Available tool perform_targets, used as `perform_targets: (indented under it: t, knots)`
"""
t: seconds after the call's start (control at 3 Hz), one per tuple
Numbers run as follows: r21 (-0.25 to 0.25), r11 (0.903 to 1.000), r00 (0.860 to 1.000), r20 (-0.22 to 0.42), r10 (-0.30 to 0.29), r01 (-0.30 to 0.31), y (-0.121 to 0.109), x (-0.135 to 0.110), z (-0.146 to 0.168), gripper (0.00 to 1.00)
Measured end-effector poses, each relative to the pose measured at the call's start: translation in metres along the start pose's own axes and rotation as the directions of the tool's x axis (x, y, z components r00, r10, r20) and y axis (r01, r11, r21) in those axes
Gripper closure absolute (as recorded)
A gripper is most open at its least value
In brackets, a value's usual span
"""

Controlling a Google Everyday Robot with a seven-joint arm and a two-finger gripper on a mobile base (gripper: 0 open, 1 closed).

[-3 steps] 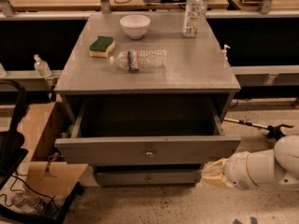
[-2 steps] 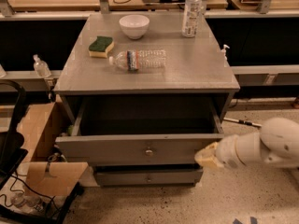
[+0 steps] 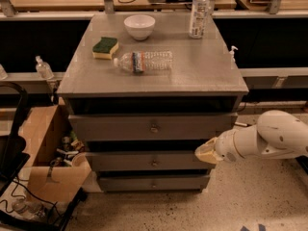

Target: Close top drawer

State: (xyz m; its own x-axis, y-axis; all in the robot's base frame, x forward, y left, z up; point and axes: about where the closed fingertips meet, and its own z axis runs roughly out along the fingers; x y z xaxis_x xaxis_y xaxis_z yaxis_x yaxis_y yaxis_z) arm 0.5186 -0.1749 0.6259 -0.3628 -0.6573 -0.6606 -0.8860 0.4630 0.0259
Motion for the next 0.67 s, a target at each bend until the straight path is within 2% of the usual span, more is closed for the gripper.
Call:
perform_targets:
  t: [0.33,0.67]
  knots:
    - [0.005,0.9998,1.000,0.021,-0.017,0.017,-0.033,-0.031,0.016,1.00]
    - [0.038,0.9980,0.997,0.056,-0.052,0.050,-0.061,-0.067,0.016,1.00]
